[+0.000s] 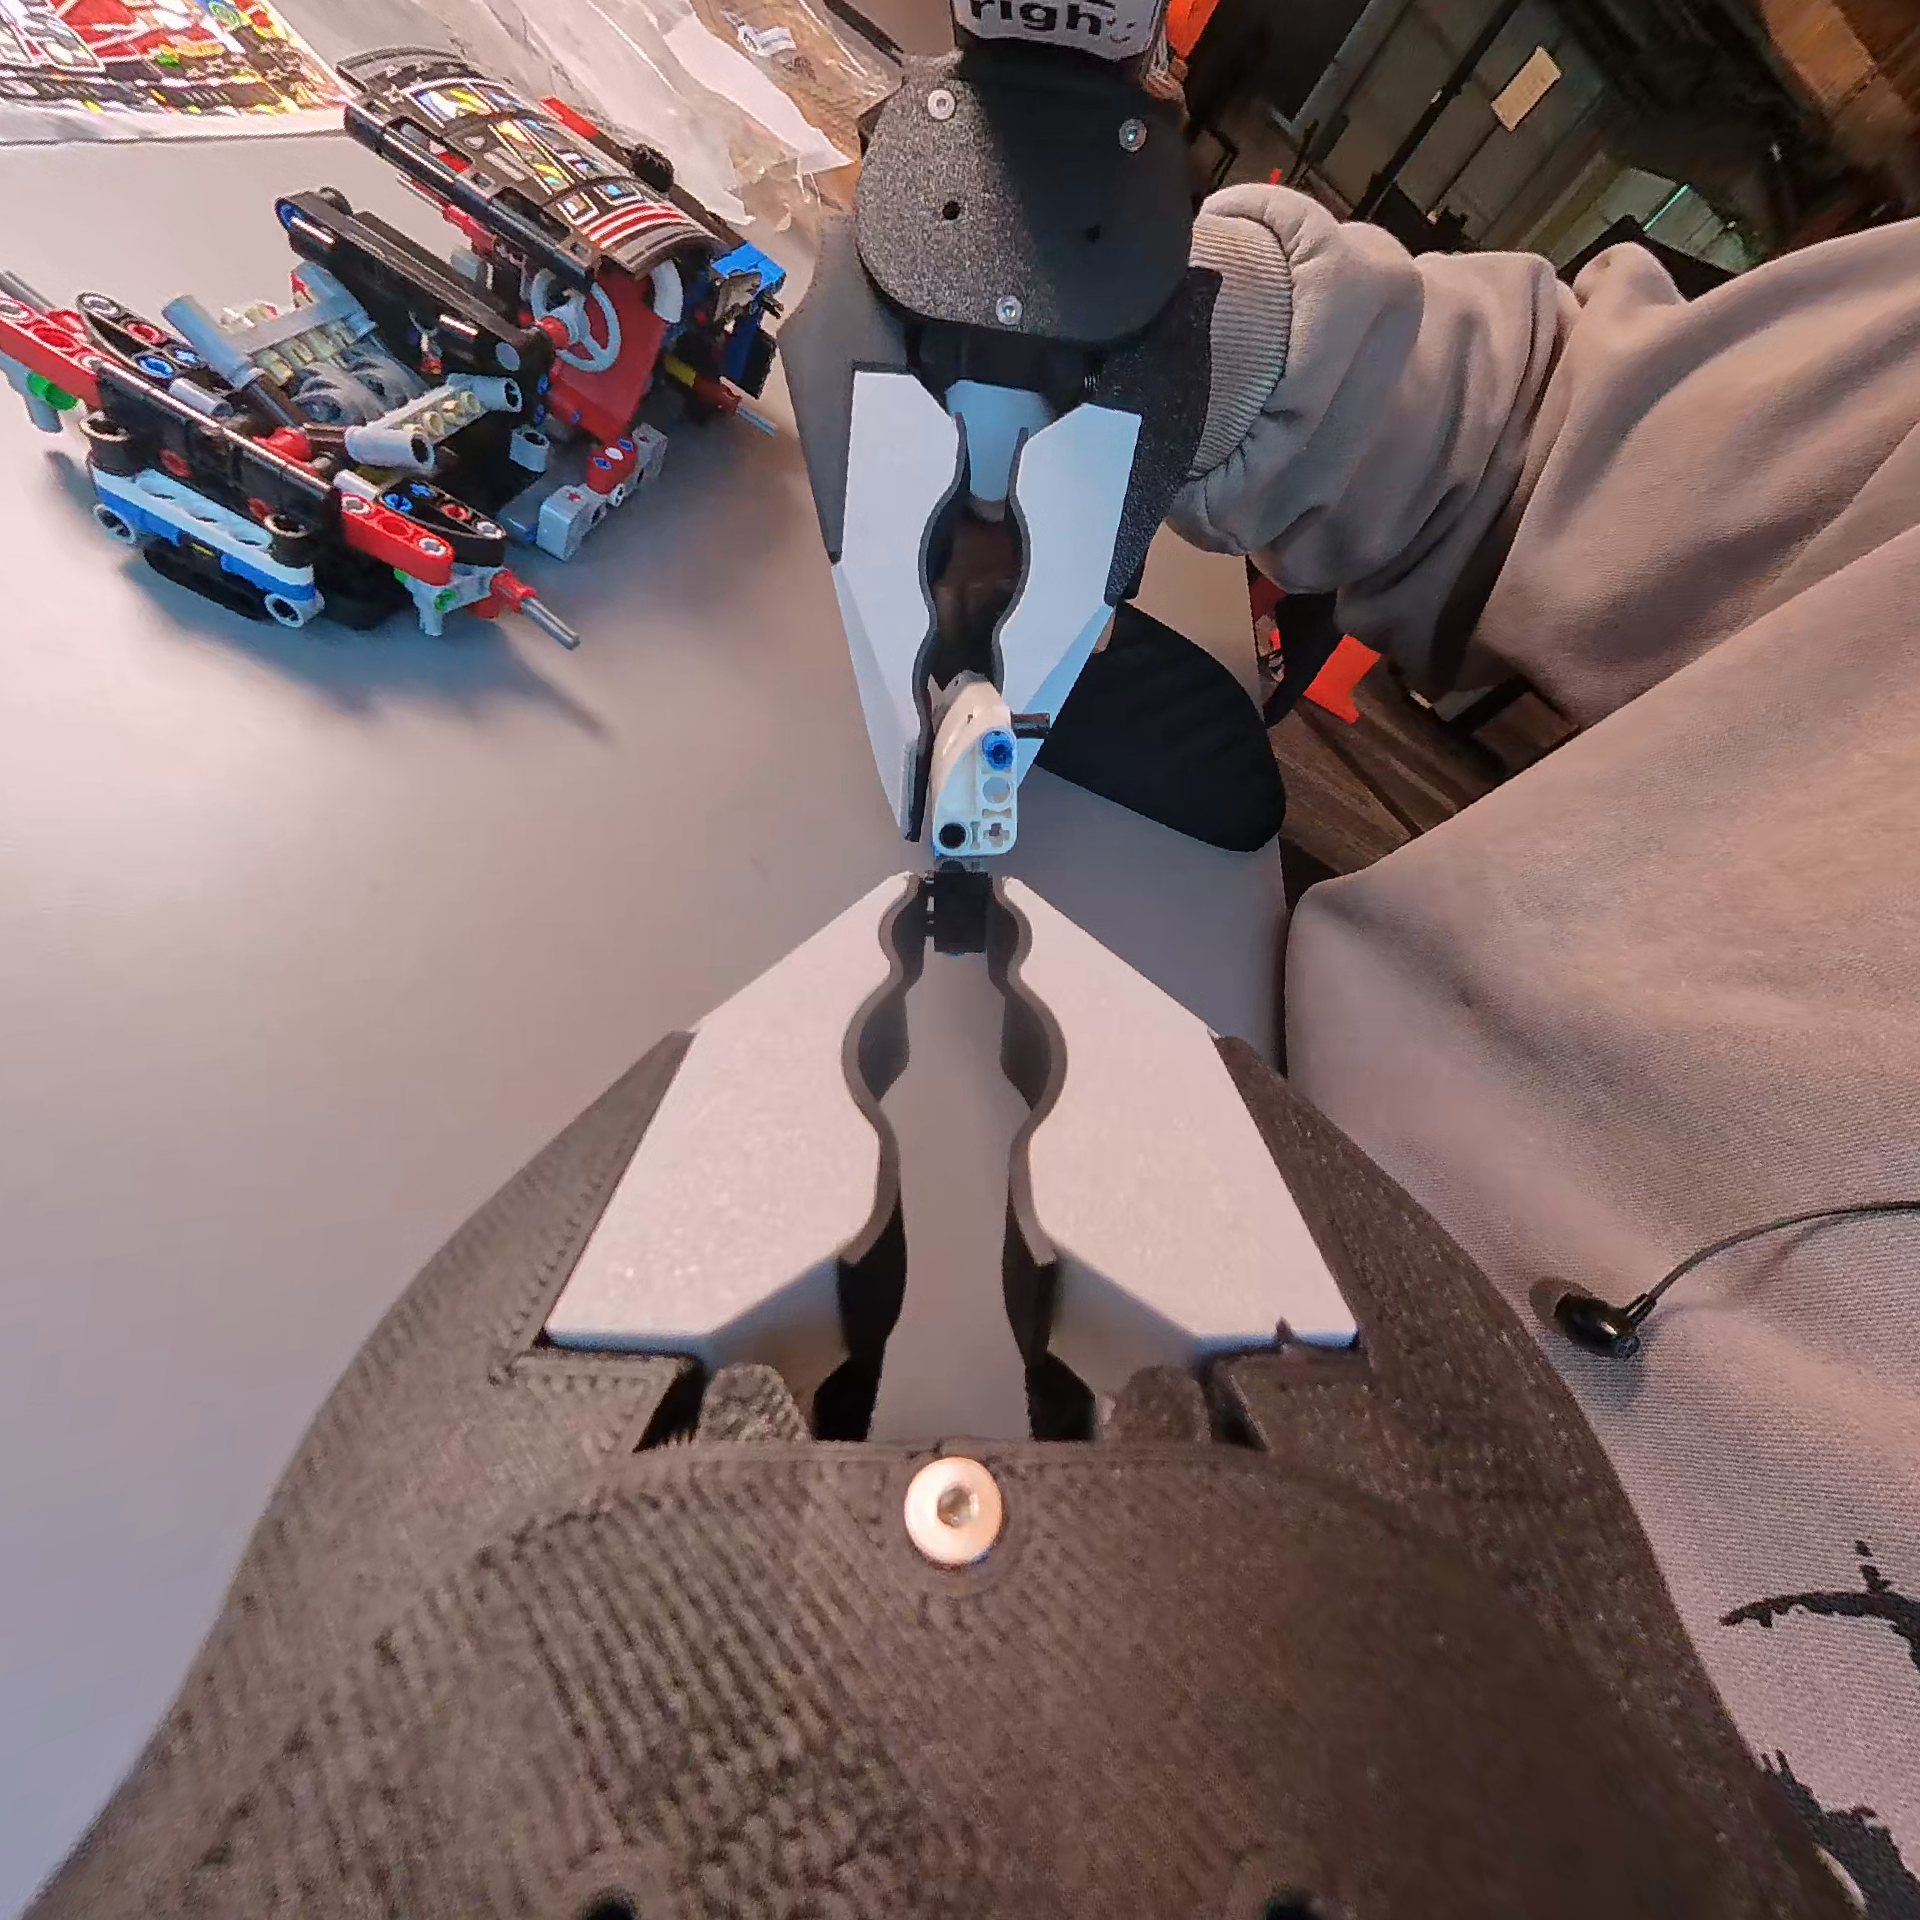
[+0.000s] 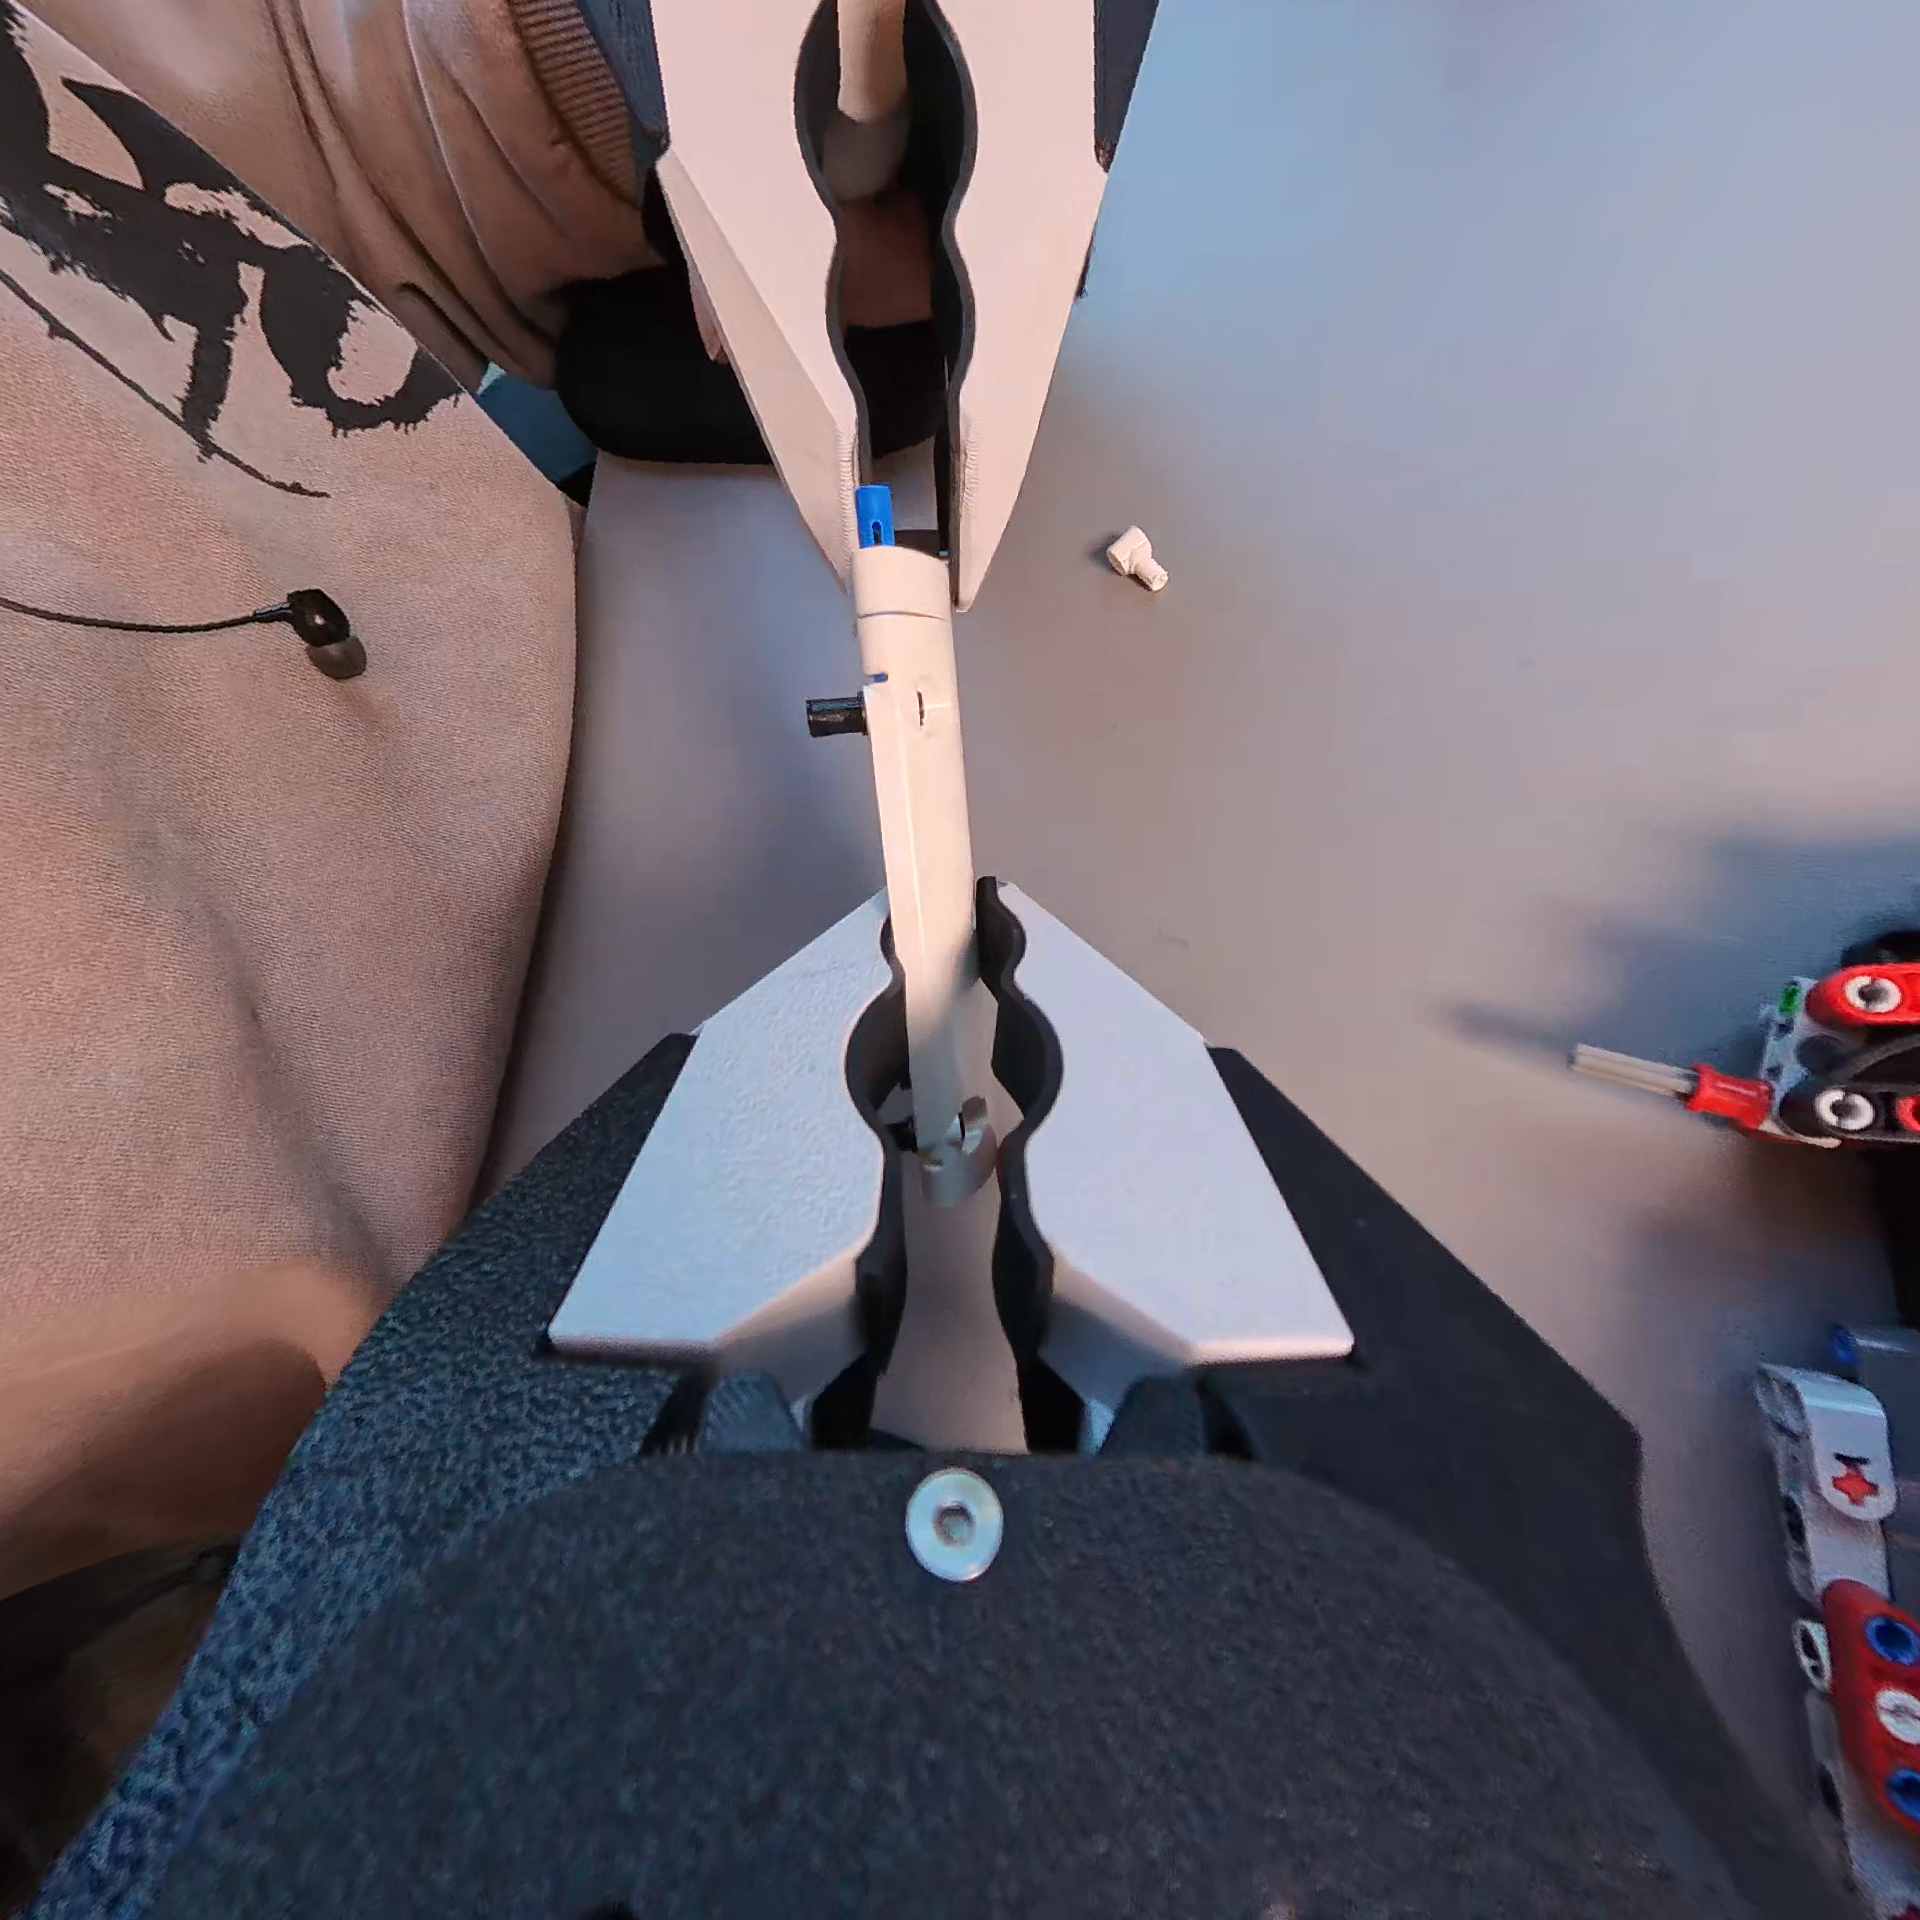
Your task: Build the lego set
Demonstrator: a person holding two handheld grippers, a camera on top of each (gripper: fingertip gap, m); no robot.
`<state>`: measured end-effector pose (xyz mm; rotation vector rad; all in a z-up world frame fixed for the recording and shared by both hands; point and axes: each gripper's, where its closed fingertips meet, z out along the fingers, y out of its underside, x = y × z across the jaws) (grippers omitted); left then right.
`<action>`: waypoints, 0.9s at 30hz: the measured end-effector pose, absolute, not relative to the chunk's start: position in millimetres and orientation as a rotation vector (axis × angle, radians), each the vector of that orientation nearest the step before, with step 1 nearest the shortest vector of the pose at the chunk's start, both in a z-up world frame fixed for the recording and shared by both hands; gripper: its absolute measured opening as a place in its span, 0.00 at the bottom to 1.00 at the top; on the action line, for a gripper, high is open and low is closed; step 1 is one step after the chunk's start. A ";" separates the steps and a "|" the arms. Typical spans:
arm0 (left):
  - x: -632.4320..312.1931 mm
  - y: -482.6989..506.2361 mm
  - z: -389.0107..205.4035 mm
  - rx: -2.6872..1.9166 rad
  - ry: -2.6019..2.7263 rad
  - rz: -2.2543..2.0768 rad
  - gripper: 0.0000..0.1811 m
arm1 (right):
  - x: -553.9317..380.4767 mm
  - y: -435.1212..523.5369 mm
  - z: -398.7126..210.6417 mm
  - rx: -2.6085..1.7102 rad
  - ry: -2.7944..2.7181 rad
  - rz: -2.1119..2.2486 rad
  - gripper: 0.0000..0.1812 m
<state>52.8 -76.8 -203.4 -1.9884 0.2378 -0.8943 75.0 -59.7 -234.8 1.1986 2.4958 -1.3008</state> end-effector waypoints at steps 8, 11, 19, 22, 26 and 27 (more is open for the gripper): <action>54.9 -78.1 -203.8 -1.997 0.230 -0.932 0.05 | 76.2 -60.9 -236.1 1.199 2.509 -1.286 0.04; 55.4 -79.8 -200.6 -1.962 0.181 -1.029 0.05 | 77.2 -64.1 -234.0 1.192 2.490 -1.299 0.04; 55.1 -80.9 -203.3 -1.980 0.156 -1.052 0.05 | 77.2 -66.1 -234.9 1.217 2.417 -1.309 0.04; 53.6 -80.6 -200.3 -1.956 0.129 -1.082 0.05 | 75.7 -67.1 -231.5 1.234 2.380 -1.346 0.04; 56.0 -81.0 -212.1 -2.017 0.159 -1.015 0.05 | 77.4 -65.2 -241.4 1.257 2.435 -1.258 0.04; 54.0 -80.0 -211.7 -2.014 0.157 -0.988 0.05 | 75.8 -65.2 -240.6 1.288 2.419 -1.263 0.04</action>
